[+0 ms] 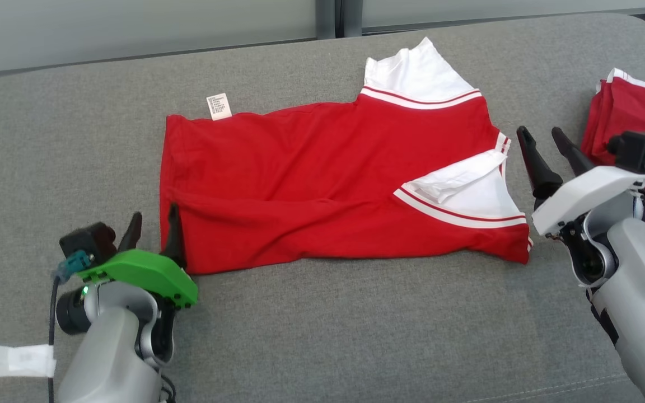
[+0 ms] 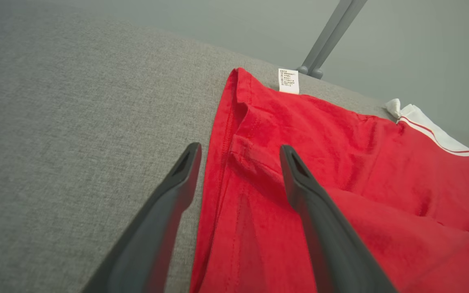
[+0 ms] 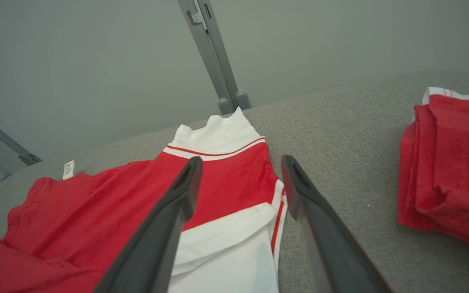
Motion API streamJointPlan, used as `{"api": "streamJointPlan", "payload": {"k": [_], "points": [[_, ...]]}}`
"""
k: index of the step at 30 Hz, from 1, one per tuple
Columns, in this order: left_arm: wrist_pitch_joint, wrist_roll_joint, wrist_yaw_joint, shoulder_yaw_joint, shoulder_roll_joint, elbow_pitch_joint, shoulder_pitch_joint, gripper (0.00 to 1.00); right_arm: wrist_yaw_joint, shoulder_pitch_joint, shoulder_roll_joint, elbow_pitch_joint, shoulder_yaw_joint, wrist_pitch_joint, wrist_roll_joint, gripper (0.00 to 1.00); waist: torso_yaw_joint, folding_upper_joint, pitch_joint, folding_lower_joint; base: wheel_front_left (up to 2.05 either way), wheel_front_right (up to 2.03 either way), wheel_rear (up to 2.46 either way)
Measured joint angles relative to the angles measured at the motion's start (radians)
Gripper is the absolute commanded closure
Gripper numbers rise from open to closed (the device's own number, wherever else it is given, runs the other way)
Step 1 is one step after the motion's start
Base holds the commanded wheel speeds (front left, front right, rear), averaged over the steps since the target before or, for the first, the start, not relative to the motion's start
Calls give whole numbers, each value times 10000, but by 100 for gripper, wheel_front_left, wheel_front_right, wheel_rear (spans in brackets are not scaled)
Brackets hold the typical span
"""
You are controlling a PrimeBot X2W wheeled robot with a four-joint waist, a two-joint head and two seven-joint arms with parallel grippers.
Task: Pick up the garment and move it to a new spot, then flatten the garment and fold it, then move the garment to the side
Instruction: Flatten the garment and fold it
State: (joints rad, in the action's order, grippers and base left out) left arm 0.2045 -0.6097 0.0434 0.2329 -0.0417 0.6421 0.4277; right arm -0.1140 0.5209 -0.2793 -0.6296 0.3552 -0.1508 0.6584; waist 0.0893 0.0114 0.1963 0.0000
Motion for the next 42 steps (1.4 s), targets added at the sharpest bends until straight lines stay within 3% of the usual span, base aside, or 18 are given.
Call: {"api": "streamJointPlan", "payload": {"k": [5, 17, 18, 20, 24, 42], "points": [[-255, -244, -182, 94, 6, 489, -799, 0, -2, -709, -19, -13, -86, -608, 4, 0, -55, 0, -310, 0, 0, 0, 0], [-679, -662, -272, 186, 15, 777, -1124, 0, -4, -1704, 378, 244, -174, -790, 86, 0, 131, 0, -735, 0, 0, 0, 0], [-708, -667, -272, 188, 17, 815, -1125, 11, -4, -1745, 389, 270, -174, -809, 86, 0, 175, 0, -737, 0, 0, 0, 0], [-738, -708, -270, 188, 17, 890, -1131, 54, -4, -1847, 431, 303, -174, -865, 88, 0, 265, 0, -734, 0, 0, 0, 0], [-777, -725, -267, 209, 21, 911, -1134, 100, -12, -2051, 451, 366, -184, -874, 115, 0, 428, 0, -701, 0, 0, 0, 0], [-268, -819, -401, 336, 50, 512, -1154, 100, -88, -3093, 826, -219, -322, -878, 688, 0, 94, 0, -551, 0, 0, 0, 0]]}}
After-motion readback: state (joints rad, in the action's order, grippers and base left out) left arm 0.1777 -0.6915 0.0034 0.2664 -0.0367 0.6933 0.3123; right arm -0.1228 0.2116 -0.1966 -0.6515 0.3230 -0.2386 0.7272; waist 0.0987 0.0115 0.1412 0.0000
